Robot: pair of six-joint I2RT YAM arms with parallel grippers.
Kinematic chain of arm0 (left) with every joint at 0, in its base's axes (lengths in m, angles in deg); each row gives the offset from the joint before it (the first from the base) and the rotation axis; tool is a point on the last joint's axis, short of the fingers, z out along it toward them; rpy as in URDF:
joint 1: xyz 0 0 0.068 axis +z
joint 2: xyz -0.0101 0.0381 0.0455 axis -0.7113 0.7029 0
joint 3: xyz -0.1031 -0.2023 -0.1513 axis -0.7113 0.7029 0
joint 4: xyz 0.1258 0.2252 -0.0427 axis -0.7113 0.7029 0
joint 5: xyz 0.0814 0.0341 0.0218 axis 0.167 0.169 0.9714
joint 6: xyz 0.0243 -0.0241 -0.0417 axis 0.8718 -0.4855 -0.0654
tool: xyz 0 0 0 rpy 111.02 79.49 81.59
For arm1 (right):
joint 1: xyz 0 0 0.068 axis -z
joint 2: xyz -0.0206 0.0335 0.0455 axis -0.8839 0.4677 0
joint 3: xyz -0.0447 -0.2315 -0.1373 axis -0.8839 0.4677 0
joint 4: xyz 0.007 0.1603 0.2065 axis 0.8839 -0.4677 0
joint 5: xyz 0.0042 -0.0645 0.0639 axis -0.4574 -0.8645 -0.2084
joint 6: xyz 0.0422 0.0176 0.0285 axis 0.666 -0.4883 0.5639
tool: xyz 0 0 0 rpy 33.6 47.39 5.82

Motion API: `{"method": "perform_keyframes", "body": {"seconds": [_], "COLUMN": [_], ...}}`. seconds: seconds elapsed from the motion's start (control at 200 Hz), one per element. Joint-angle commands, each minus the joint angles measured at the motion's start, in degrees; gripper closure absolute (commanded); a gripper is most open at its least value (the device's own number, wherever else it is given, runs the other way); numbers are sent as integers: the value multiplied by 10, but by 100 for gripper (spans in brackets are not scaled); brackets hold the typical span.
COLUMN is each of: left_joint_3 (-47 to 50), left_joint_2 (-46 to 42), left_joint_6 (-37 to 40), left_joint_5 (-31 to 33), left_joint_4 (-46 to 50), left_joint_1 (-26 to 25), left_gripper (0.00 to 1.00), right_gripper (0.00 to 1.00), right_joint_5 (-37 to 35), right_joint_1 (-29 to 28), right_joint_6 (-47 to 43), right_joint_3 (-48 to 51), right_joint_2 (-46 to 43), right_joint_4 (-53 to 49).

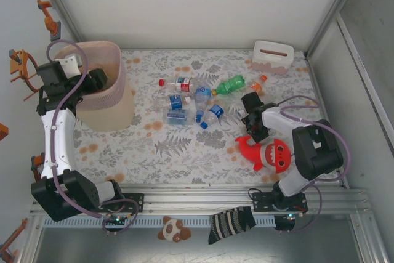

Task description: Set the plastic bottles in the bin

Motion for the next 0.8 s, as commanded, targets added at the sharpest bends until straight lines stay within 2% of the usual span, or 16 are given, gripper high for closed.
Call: {"method": "perform_keyframes", "body": {"seconds": [0.0,0.175,0.33,0.416,0.491,0.611,0.796], "left_joint_3": [7,7,-3,-13,-20,-37,-65], "left_joint_2": [-14,-19,-30,-45,-60,-75,-100], "left_joint_6": [-4,-2,6,0,-12,-35,-54], "left_joint_5": [-7,-7,-9,-15,-33,-81,-143], "left_joint_4": [-11,-14,-12,-12,-15,-12,-15], "left_joint_1": [4,4,3,2,1,-4,-47], "left_gripper": [29,29,29,29,28,28,27], "right_gripper": [35,45,48,48,48,51,52], "right_joint_5": [-21,-48,-81,-101,-102,-56,85], "right_joint_1": [2,2,2,2,2,1,1], "right_joint_6": [10,-6,-41,-83,-169,-310,-477], "right_joint_3": [6,2,-17,-27,-34,-42,-68], "right_joint_2": [-26,-62,-106,-140,-178,-241,-311], "right_joint_4": [-8,-26,-66,-73,-57,-6,58]}}
